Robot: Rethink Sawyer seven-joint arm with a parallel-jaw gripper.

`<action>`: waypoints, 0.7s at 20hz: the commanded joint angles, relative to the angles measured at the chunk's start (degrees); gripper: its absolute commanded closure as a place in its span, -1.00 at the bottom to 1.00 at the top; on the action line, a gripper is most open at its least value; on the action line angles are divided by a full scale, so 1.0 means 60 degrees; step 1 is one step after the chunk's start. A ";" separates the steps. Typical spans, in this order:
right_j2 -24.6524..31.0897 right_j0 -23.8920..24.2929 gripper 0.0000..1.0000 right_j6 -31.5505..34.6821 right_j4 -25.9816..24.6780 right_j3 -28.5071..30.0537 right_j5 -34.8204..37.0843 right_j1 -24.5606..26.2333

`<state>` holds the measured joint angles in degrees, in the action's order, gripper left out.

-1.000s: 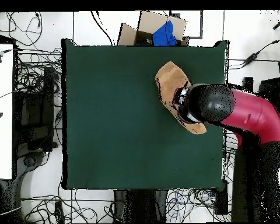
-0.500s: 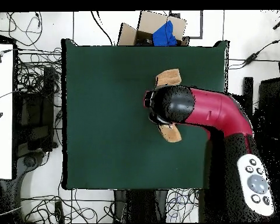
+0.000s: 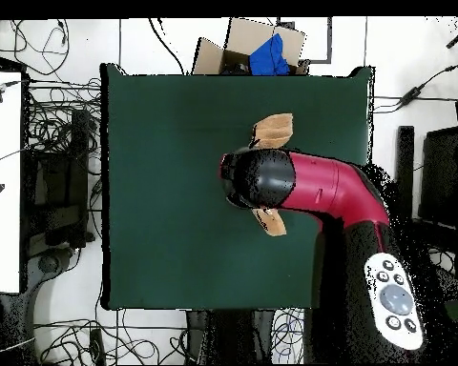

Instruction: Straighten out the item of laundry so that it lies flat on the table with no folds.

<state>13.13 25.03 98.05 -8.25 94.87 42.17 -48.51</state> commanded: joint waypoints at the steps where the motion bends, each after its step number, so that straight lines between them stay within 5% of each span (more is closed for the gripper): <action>1: -0.0460 -0.0399 1.00 0.2343 0.0423 0.1428 -0.0982 0.0078; 14: -0.0856 -0.1367 1.00 0.2786 0.0581 0.1981 -0.2215 0.0268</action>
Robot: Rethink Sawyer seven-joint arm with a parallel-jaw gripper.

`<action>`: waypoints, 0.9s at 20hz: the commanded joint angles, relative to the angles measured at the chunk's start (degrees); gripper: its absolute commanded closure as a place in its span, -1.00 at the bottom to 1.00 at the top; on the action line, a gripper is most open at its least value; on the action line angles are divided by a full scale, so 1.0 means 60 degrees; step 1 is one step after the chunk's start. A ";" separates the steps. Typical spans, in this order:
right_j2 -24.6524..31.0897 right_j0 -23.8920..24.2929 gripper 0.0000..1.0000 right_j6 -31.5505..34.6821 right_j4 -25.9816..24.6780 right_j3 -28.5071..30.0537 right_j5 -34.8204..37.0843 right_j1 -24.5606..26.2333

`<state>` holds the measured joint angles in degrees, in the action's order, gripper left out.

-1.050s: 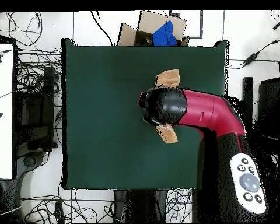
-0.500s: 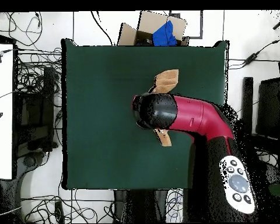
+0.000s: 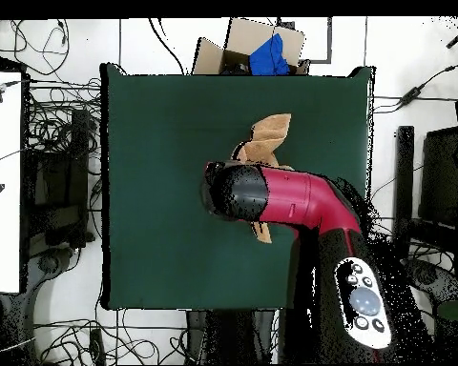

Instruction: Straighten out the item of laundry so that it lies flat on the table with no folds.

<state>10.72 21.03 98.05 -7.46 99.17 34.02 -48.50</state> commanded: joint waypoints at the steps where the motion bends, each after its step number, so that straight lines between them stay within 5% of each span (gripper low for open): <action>1: -0.0499 -0.0837 1.00 0.2866 0.0495 0.1338 -0.0973 0.0272; 18: -0.1554 -0.3378 1.00 0.3922 0.1788 0.1856 -0.2750 0.1097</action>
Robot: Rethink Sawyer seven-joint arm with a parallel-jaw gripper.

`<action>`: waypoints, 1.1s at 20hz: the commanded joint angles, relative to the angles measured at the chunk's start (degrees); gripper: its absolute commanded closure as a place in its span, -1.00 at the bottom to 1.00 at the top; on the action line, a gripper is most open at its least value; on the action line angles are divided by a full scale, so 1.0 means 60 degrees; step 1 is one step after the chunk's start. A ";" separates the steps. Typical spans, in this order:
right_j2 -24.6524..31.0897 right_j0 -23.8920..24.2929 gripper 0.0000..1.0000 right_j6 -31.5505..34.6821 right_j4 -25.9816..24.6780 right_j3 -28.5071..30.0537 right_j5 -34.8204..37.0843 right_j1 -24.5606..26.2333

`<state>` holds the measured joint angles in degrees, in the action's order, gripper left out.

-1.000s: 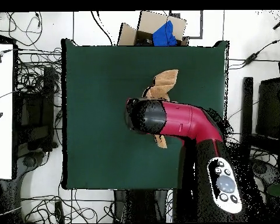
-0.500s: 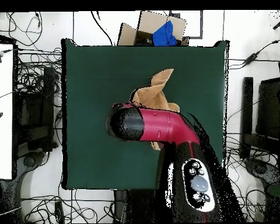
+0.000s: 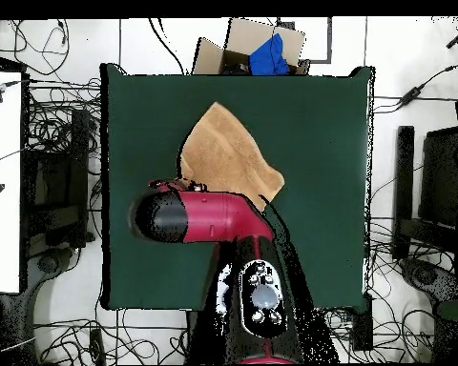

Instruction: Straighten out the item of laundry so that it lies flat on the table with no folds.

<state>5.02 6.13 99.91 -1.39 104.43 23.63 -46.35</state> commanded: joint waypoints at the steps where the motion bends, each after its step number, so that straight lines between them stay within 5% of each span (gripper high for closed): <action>1: -0.0669 -0.1070 1.00 0.3695 0.0901 0.0975 -0.1110 0.0821; 19: -0.0978 -0.1948 1.00 0.3506 0.1885 0.0709 -0.2577 0.2223; 20: -0.0993 -0.1951 -1.00 0.3438 0.1967 0.0746 -0.2638 0.2231; 22: -0.0888 -0.1809 -1.00 0.3386 0.1976 0.0799 -0.2638 0.2200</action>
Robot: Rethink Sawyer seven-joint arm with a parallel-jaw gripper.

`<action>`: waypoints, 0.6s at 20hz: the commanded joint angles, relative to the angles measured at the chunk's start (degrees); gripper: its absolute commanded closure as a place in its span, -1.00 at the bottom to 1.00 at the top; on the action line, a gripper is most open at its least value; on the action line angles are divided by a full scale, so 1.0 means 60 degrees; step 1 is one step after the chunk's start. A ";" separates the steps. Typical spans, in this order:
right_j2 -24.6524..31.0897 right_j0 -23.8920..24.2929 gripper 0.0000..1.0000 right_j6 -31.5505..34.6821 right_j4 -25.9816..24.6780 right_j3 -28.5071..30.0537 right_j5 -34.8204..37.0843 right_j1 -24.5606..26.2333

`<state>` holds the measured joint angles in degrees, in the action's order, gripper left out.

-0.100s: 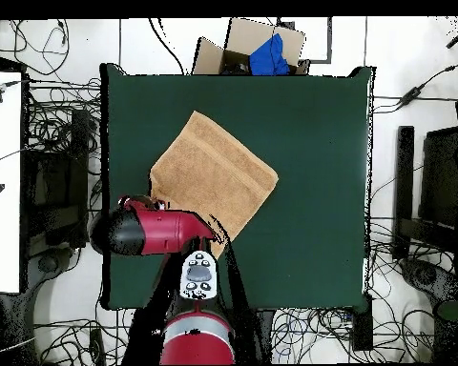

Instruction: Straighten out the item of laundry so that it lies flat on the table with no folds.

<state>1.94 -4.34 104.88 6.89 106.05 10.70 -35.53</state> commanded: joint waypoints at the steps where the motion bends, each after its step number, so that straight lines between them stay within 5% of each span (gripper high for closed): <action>1: -0.0322 0.0006 -1.00 0.2532 0.0601 0.0557 -0.0483 0.0381; 12: 0.0202 0.0526 -1.00 0.2098 0.0592 0.0856 -0.0012 0.0134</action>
<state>1.22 -3.15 104.88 7.71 106.05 10.34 -34.29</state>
